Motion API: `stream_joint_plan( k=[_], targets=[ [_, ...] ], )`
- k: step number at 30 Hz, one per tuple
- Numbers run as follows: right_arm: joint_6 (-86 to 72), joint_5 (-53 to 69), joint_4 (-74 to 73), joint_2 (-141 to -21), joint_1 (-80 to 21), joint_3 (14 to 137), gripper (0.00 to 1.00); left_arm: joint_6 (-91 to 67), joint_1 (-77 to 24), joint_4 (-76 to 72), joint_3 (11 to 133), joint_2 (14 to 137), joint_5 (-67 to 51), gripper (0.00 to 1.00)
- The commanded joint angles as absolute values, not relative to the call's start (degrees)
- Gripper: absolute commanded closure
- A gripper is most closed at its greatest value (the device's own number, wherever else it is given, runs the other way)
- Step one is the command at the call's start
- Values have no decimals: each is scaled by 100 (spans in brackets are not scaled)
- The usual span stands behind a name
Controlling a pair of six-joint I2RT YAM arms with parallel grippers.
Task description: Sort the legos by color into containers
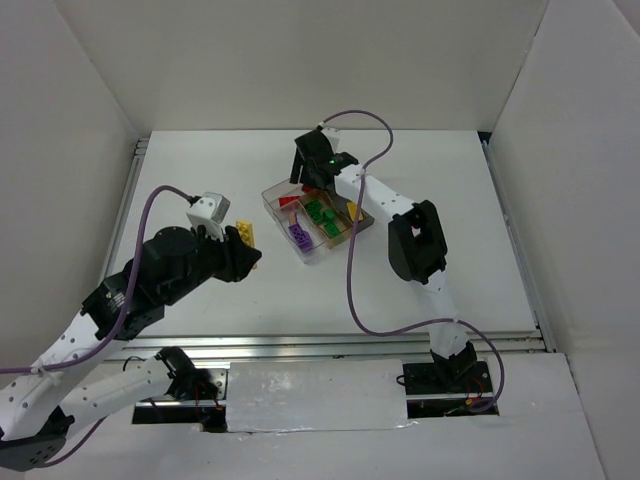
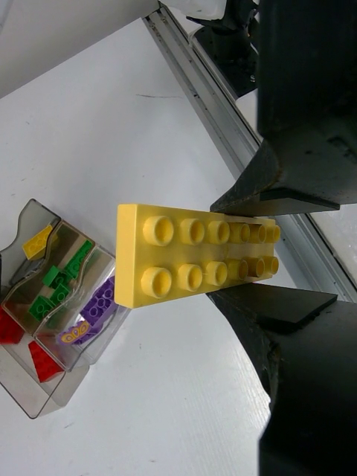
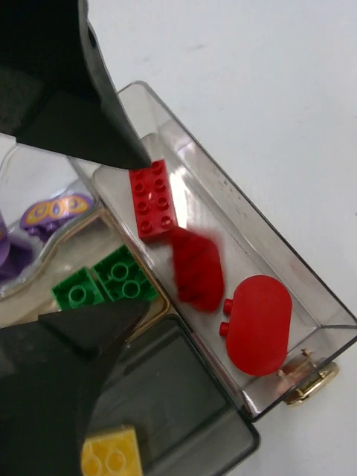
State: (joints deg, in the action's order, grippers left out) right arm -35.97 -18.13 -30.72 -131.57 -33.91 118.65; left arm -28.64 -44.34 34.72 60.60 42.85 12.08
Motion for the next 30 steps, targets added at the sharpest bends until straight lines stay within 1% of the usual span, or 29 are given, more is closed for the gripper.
stream_joint_plan(
  k=[1, 2, 3, 6, 7, 11, 12, 14, 15, 16, 17, 18, 19, 20, 21, 23, 24, 28, 30],
  targets=[
    [-3498, -1723, -2944, -12990, -3349, 12155, 18, -2786, -4403, 3120, 6135, 4394, 1116, 100],
    [-3472, -1697, -2918, -12955, -3357, 12155, 5, -2821, -4403, 3085, 6117, 4412, 1116, 100],
    [-3428, -1635, -2874, -12920, -3340, 12138, 3, -2830, -4412, 3015, 6082, 4430, 1099, 100],
    [-3410, -1730, -2979, -12605, -3261, 12182, 2, -2909, -4403, 2805, 6047, 4535, 1072, 100],
    [-3575, -1766, -3171, -12421, -3217, 11973, 1, -2987, -4403, 2691, 6029, 4622, 1055, 100],
    [-4059, -1617, -2165, -10350, -2709, 9270, 0, -3260, -4377, 1813, 6011, 5307, 748, 99],
    [-4139, -1774, -1814, -9353, -2629, 8176, 0, -3330, -4342, 1610, 6064, 5770, 651, 99],
    [-4280, -1872, -1758, -8424, -2401, 7351, 0, -3515, -4246, 995, 6248, 6282, 247, 99],
    [-4280, -1924, -1767, -7559, -2356, 6982, 0, -3585, -4184, 784, 6327, 6806, 116, 99],
    [-4263, -2116, -1828, -7124, -2329, 6413, 0, -3777, -4027, 356, 6398, 7064, -95, 99],
    [-4228, -2179, -1906, -6745, -2294, 6190, 0, -3901, -3964, 151, 6555, 7327, -218, 99],
    [-4245, -2371, -2203, -6002, -2277, 5900, 0, -4015, -3886, -7, 6652, 7870, -324, 99],
    [-4263, -2425, -2345, -5646, -2276, 5776, 0, -4225, -3746, -470, 6749, 8127, -421, 99],
    [-4228, -2382, -2434, -5312, -2276, 5670, 0, -4306, -3701, -631, 7020, 8417, -587, 98],
    [-4193, -2330, -2617, -4691, -2276, 5521, 0, -4359, -3683, -729, 7188, 9003, -641, 92],
    [-4140, -2075, -2733, -4160, -2276, 5415, 0, -4403, -3665, -774, 7907, 9603, -650, 88],
    [-4131, -1987, -2881, -3757, -2276, 5388, 0, -4447, -3656, -730, 8136, 10198, -633, 85],
    [-3964, -1574, -3146, -3200, -2294, 5388, 0, -4649, -3604, -449, 9401, 11380, -545, 78],
    [-3894, -1459, -3330, -3068, -2294, 5431, 0, -4746, -3586, -273, 9667, 11820, -431, 74]
  ],
)
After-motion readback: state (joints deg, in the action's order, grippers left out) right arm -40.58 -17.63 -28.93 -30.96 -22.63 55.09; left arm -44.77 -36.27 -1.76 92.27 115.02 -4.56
